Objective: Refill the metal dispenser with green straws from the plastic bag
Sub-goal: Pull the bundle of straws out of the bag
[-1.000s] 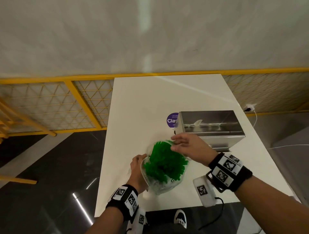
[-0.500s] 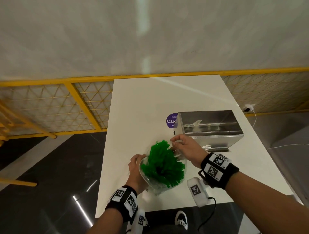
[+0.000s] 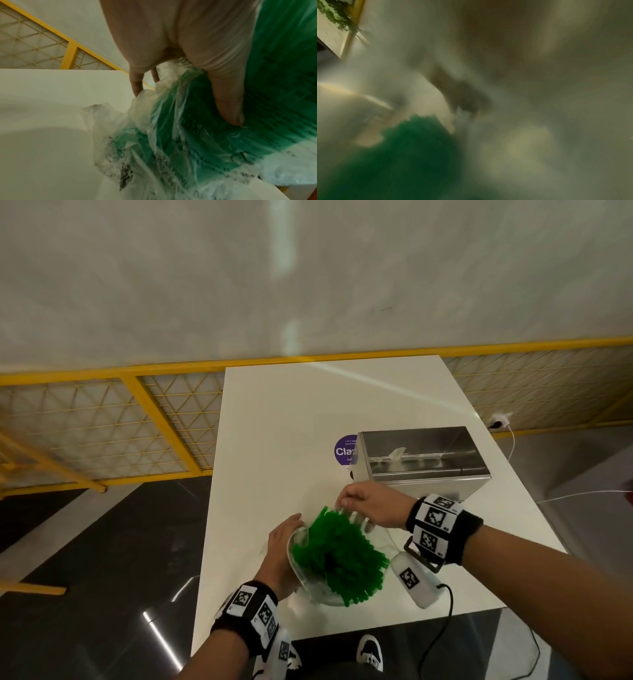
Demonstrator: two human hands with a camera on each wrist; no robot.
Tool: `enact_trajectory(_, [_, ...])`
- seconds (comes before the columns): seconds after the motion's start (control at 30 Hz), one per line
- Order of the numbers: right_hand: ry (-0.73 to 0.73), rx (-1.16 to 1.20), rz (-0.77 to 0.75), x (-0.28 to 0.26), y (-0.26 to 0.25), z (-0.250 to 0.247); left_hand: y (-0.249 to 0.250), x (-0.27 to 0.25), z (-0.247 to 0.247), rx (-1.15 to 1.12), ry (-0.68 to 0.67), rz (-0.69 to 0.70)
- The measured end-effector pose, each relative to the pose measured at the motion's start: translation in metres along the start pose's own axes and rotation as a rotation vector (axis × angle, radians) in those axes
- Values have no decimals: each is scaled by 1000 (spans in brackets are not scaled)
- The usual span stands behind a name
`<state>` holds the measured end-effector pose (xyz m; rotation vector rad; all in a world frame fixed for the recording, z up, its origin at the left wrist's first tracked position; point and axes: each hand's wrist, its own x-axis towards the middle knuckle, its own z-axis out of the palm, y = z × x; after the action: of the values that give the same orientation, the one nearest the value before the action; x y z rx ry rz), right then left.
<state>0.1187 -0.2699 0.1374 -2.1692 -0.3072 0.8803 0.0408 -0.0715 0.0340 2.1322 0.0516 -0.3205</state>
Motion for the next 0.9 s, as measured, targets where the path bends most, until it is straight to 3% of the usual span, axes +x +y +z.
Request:
enact_trajectory(0.17, [82, 127, 6, 4, 8, -2, 23, -2, -7, -2, 25, -57])
enact_trajectory(0.33, [288, 506, -13, -14, 34, -11, 27, -1, -11, -141, 27, -119])
enact_trajectory(0.4, [318, 487, -44, -28, 48, -14, 27, -2, -12, -185, 2, -130])
enact_trajectory(0.53, [163, 156, -93, -50, 63, 1, 11, 5, -6, -305, -16, -225])
enact_trajectory(0.67, [0, 91, -148, -41, 57, 35, 9, 9, -1, -409, -33, -260])
enact_trajectory(0.83, [7, 171, -193, -21, 53, 59, 10, 5, -2, -361, -35, -216])
enact_trajectory(0.9, [70, 147, -152, -15, 53, 63, -2, 7, 4, -306, -1, -364])
